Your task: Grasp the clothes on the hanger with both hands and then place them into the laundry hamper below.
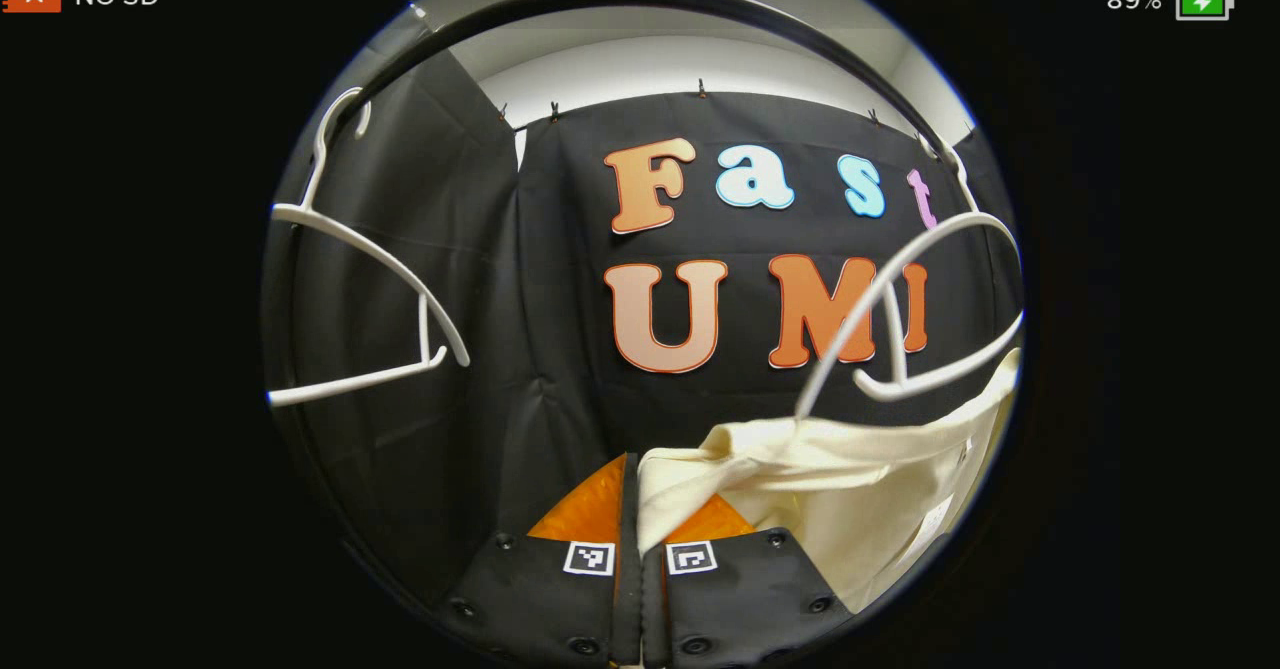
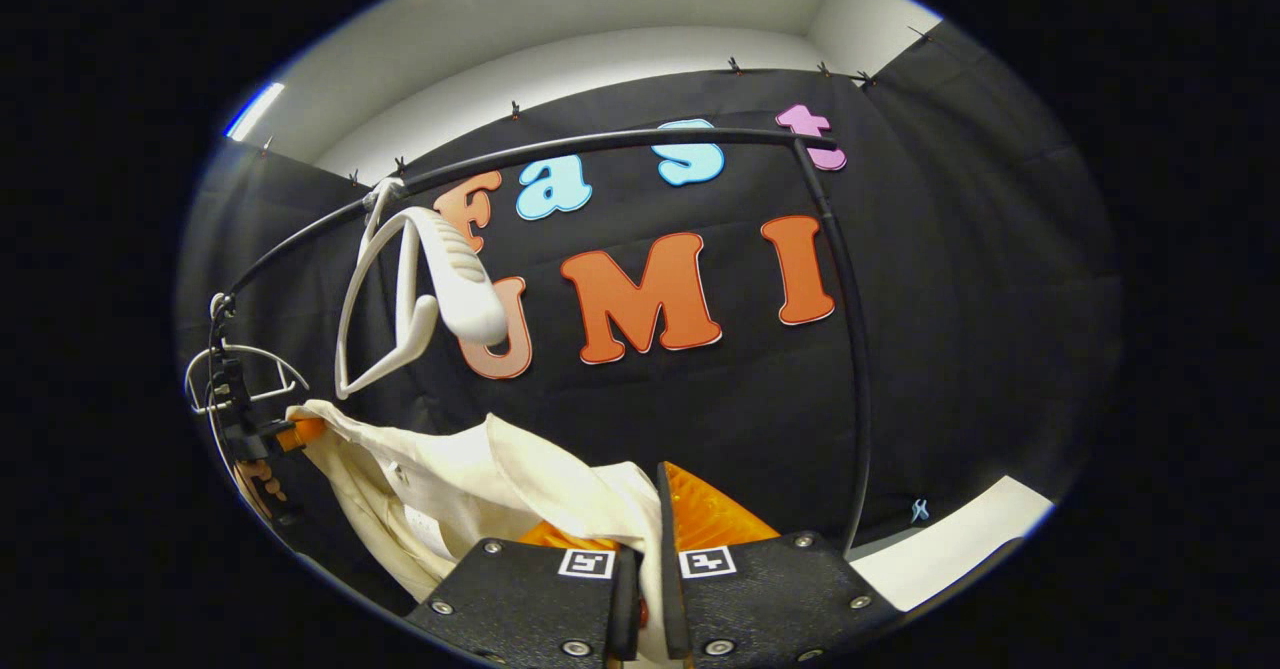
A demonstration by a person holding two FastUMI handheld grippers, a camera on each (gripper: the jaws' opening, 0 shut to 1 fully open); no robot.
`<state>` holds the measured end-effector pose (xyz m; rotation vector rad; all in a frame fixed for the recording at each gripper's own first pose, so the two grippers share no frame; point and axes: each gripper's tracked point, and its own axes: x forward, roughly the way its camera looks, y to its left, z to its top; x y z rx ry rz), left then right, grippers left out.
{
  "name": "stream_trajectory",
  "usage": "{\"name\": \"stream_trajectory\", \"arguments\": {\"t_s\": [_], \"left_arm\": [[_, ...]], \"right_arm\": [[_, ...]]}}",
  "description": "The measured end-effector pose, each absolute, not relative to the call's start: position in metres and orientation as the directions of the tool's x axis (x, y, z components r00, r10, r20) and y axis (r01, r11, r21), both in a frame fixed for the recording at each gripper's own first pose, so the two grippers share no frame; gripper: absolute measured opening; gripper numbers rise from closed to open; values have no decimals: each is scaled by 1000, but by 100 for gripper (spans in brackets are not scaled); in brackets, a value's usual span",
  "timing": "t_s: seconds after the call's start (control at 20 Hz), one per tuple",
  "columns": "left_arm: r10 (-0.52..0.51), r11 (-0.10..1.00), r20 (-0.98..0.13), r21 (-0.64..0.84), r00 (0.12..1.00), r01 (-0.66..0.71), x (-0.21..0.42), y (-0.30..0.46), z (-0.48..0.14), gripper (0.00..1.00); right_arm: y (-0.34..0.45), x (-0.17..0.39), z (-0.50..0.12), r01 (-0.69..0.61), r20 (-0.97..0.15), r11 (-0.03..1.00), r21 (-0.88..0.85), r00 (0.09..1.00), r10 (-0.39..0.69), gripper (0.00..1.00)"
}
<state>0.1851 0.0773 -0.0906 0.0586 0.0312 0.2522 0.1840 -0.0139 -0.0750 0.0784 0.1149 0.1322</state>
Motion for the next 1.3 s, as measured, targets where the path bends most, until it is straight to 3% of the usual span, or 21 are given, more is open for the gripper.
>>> {"name": "stream_trajectory", "arguments": {"t_s": [0.25,0.6,1.3], "left_arm": [[231,970,-32,85,972,-228,181,65,-108,3],[168,983,-76,81,983,-162,169,30,-138,3],[-29,999,-158,9,987,31,148,-74,-182,3]], "right_arm": [[-11,179,-103,-67,-112,997,47,991,72,10],[19,171,-126,-62,-110,998,-3,992,61,10],[111,146,-146,-180,-105,981,-74,980,171,9]]}}
